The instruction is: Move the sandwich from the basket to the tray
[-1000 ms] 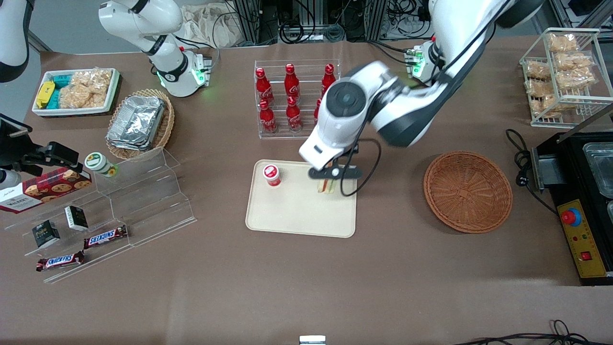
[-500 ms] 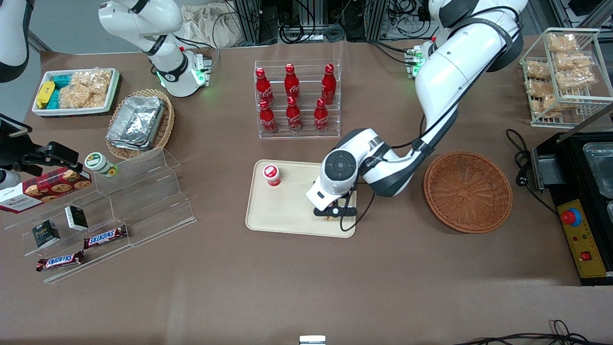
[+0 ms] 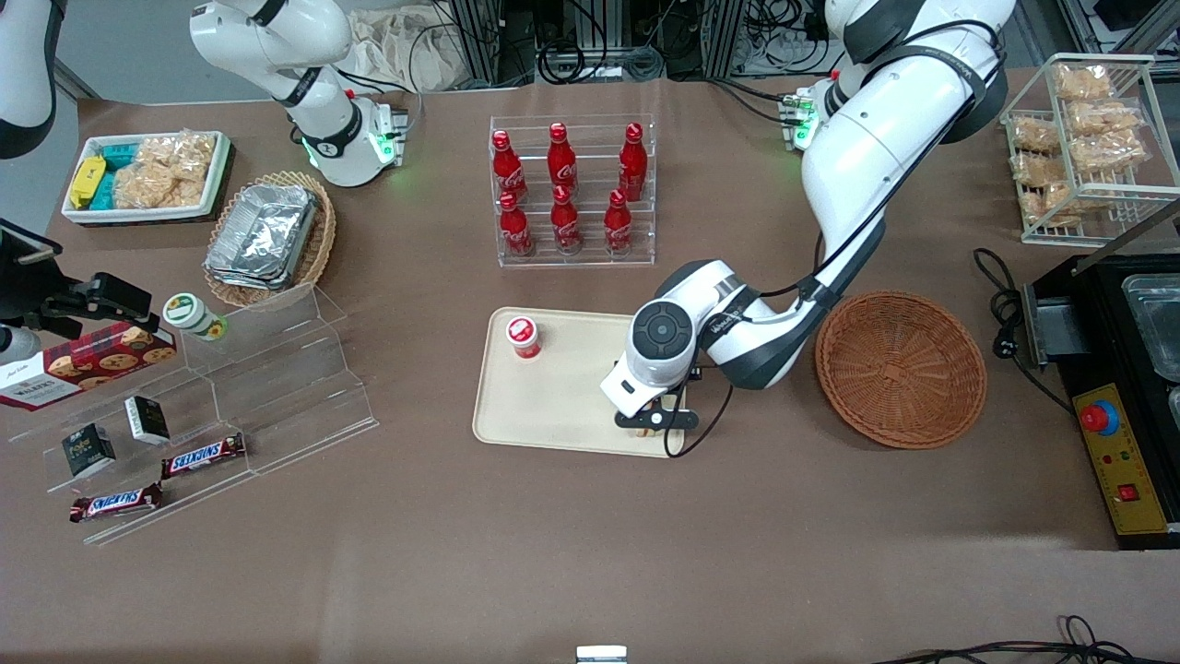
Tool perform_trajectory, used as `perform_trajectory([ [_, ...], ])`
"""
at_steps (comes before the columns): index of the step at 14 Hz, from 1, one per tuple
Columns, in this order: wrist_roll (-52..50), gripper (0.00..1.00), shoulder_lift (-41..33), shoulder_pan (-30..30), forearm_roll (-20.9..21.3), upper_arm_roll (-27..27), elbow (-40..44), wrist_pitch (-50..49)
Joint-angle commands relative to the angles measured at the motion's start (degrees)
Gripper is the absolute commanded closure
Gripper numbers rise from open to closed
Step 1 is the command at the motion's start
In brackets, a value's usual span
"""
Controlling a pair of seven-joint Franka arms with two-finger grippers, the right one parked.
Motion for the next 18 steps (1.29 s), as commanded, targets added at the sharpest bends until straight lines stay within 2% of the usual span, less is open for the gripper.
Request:
perform_trajectory([
  [1,0.1,0.00,-0.6,-0.1,0.8,-0.1,1.9,-0.7],
  [5,0.1,0.00,-5.2,0.1,0.3,-0.4,4.7,-5.1],
  [10,0.3,0.00,-13.9,0.3,0.3,-0.3,9.5,-17.7],
  [12,0.6,0.00,-17.7,2.6,0.0,-0.4,9.4,-19.5],
  [14,1.7,0.00,-20.7,4.4,-3.6,-0.2,9.4,-20.8],
  [18,8.3,0.00,-25.0,7.3,-4.4,0.4,8.6,-25.5],
])
